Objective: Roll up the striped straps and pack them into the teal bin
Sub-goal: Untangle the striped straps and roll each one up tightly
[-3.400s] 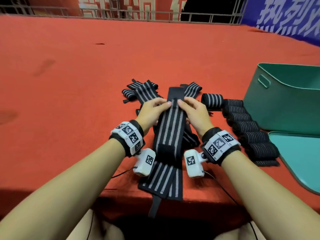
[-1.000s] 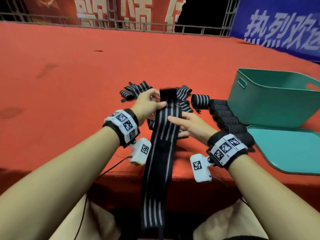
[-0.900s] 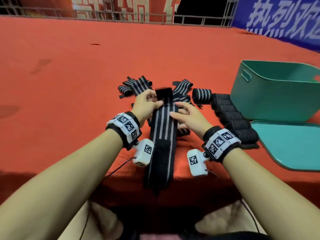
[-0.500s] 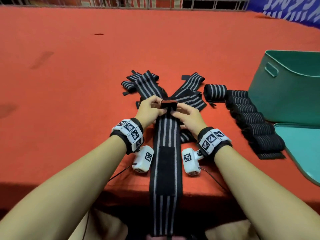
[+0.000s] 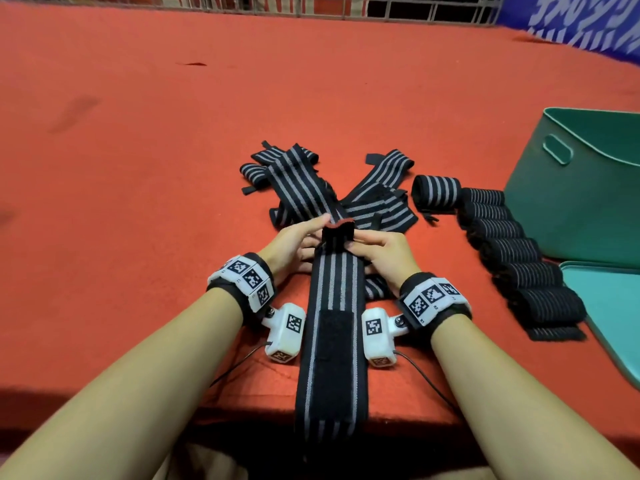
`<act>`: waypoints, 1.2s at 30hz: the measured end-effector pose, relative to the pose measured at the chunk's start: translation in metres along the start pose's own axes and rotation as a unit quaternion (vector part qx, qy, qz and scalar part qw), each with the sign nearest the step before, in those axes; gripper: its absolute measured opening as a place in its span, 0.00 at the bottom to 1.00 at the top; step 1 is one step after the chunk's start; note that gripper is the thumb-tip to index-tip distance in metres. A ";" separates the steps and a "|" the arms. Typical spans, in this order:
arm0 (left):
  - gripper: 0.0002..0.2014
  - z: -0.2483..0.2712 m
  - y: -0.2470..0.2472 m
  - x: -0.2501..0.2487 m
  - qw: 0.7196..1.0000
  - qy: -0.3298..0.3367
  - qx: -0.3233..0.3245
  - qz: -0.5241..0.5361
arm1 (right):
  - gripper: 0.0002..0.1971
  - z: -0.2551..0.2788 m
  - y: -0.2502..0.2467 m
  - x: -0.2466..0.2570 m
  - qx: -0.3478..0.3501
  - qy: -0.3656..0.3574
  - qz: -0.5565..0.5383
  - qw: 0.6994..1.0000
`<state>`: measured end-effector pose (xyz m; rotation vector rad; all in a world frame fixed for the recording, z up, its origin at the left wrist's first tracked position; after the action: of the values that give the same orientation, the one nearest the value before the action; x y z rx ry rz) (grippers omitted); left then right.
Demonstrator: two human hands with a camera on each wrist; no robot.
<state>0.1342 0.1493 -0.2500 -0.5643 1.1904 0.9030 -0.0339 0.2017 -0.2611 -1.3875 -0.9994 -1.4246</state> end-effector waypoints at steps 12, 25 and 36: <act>0.05 0.002 -0.002 0.001 0.999 0.030 -0.019 0.031 | 0.14 0.006 0.003 0.004 0.029 0.057 -0.031 0.997; 0.07 -0.002 -0.008 0.006 0.998 0.055 -0.039 -0.006 | 0.08 0.003 0.006 0.003 0.011 0.011 0.034 0.999; 0.09 0.000 -0.009 0.009 0.995 0.076 -0.052 -0.036 | 0.15 0.012 0.008 0.007 0.019 -0.003 0.039 0.999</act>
<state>0.1425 0.1470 -0.2594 -0.7664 1.2568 0.8757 -0.0228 0.2103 -0.2538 -1.3893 -0.9607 -1.3373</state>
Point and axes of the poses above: each hand's wrist, its own z-axis away from the middle knuckle, its own y-axis out of the palm, x = y × z, the point moved 5 cm from there along -z, towards the middle knuckle
